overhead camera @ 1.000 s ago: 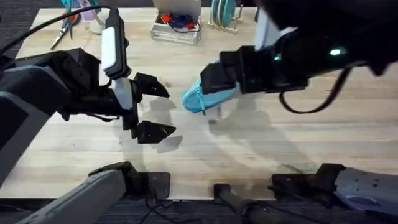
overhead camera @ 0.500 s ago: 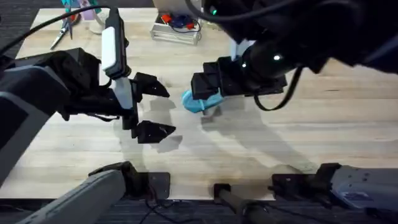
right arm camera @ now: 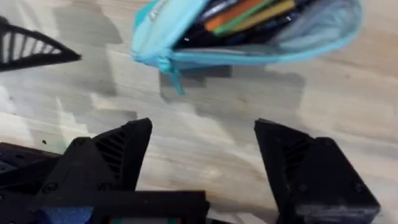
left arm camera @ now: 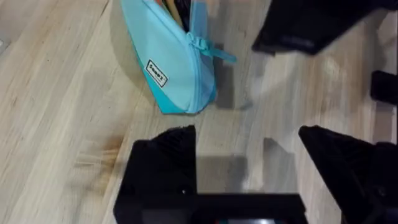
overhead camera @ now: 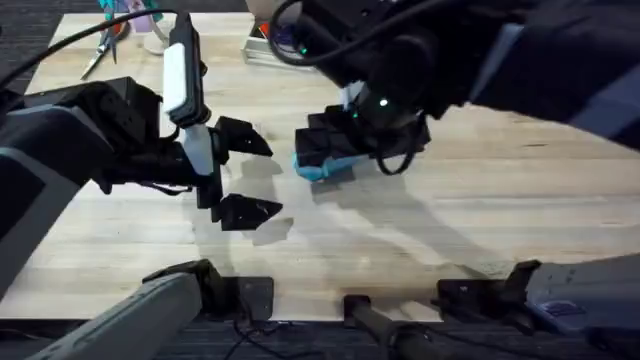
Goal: Unzip the bag, pick up the pens from the table one at a time and place them inside, then zip the bag closed.
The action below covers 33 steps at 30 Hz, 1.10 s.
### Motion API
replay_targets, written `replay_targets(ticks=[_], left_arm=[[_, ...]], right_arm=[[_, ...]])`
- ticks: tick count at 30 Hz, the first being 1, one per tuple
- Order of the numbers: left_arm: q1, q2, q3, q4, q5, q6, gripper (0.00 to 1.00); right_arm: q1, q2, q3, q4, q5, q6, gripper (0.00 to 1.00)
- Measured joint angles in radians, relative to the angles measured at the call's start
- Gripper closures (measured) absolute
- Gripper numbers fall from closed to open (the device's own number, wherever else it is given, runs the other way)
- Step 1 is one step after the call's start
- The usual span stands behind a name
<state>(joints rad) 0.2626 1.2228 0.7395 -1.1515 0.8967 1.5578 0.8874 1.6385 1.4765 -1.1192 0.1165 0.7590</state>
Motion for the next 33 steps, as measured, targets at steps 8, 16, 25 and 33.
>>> replay_targets(ticks=[8,16,25,33], left_arm=[[0.000,0.000,0.000,0.000,0.000,0.000,0.006],[0.000,0.000,0.000,0.000,0.000,0.000,0.005],[0.000,0.000,0.000,0.000,0.000,0.000,0.006],[0.000,0.000,0.000,0.000,0.000,0.000,0.006]], right_arm=[[0.029,0.042,0.000,0.075,0.000,-0.082,0.003],[0.029,0.078,0.000,0.086,0.000,-0.168,0.003],[0.029,0.081,0.000,0.131,0.000,-0.191,0.003],[0.029,0.114,0.000,0.137,0.000,-0.198,0.003]])
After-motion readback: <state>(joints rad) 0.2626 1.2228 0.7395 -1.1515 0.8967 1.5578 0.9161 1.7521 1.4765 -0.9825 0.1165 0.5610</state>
